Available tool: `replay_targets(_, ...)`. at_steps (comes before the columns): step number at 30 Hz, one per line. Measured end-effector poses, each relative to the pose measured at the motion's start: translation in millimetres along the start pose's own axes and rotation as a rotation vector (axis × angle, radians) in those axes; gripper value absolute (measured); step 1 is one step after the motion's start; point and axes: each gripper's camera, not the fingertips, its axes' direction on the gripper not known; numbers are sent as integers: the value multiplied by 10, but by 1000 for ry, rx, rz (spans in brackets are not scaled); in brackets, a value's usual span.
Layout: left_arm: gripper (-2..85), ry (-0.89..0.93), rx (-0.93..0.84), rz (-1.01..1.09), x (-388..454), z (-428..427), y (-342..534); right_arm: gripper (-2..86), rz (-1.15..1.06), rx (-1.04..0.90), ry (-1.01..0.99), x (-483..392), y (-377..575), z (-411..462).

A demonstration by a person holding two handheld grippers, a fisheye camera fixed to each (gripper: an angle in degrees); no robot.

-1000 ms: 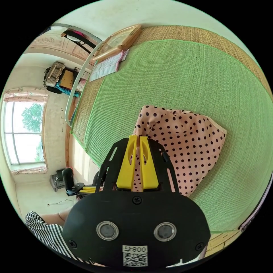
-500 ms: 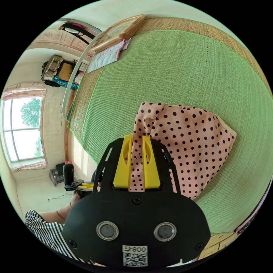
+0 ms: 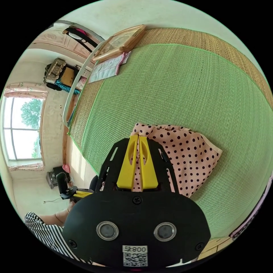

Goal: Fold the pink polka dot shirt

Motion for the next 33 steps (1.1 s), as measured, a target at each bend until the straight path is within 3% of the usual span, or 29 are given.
replay_targets(4,2,-124,-54,41,65,118,-89,2,11,-72,21,57,-124,264)
replay_targets(15,1,-119,-55,20,64,159,-28,1,-131,-12,-155,14,505,137)
replay_targets(23,1,-142,-84,13,123,303,-1,1,-178,-233,-113,-50,1046,848)
replay_targets(33,1,-265,-49,22,250,354,108,1,-241,-136,-183,-41,1582,595)
